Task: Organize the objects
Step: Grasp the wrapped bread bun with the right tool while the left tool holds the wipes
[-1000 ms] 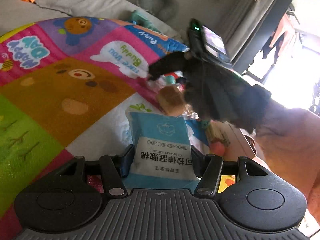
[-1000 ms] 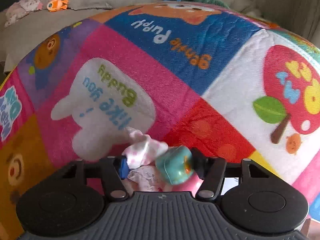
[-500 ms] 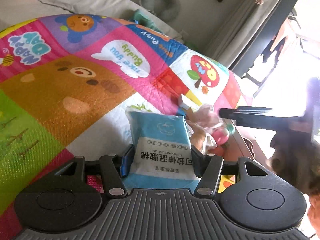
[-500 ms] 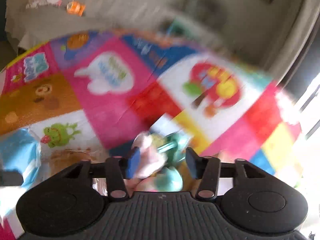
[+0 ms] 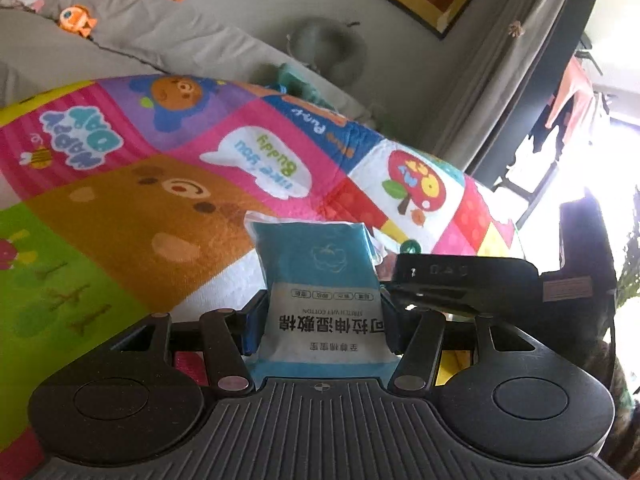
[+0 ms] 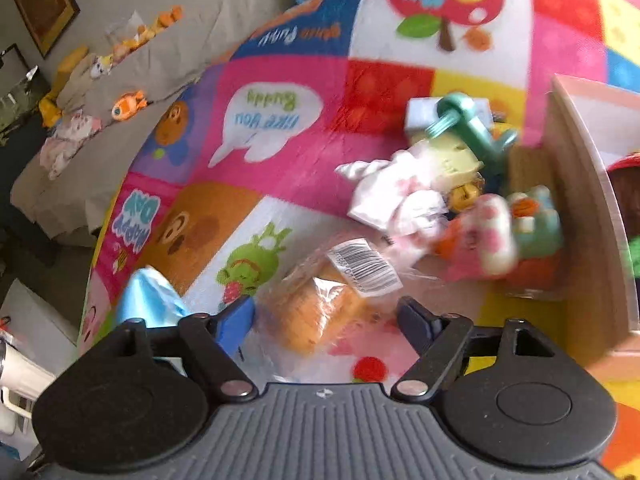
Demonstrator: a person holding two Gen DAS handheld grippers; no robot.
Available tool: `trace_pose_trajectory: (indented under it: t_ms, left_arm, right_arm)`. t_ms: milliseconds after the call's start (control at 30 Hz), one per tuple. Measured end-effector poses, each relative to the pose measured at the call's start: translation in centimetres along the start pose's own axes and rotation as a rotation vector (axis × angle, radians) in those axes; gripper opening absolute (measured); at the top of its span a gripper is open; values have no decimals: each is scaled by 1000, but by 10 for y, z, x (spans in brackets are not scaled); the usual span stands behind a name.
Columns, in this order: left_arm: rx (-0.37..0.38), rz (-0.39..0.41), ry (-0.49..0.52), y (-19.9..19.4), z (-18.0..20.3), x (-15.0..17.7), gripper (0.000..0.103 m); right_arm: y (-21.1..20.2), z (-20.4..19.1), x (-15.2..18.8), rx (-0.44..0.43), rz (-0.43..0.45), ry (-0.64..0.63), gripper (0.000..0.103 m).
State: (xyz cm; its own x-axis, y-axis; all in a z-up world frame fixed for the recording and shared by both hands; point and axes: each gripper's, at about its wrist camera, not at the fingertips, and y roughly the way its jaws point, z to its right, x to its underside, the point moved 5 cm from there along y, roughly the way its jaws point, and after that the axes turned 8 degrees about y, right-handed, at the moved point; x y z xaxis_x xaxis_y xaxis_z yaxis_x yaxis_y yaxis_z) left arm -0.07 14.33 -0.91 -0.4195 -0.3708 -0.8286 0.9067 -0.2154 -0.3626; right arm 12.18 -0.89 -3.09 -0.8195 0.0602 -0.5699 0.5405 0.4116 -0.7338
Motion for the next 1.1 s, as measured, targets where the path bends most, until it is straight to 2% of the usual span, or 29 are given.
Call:
trace_pose_trajectory:
  t_ms: [133,267,333,433,567,633,900,1100]
  left_arm:
    - [8,-9,-13,2,-1,0,61]
    - [17,-14,-19,2,-2,1,61]
    - [20,-20,-23,3,-2,1,61]
    - [21,-28,-18,5,-1,2,61]
    - [17,-37,-7,6,0,3,61]
    - [16,-48,1,8,1,4,61]
    - [3,-109,55,11,12,6,60]
    - [5,-183,77,-3,24,9,60]
  right_arm:
    - [-21,-2,21,-40,-51,-120,62]
    - [-58,15,56,-101,-123,-240,62]
    - [-80,27,70,-105,-132,-306,62]
    - [-104,46,81,-37,-91,-363,63]
    - [-124,73,79,87,2,-337,70]
    - [-127,83,77,118,44,-325,75]
    - [-135,82,79,48,91,-290,83]
    - [-153,80,91,81,187,-345,89]
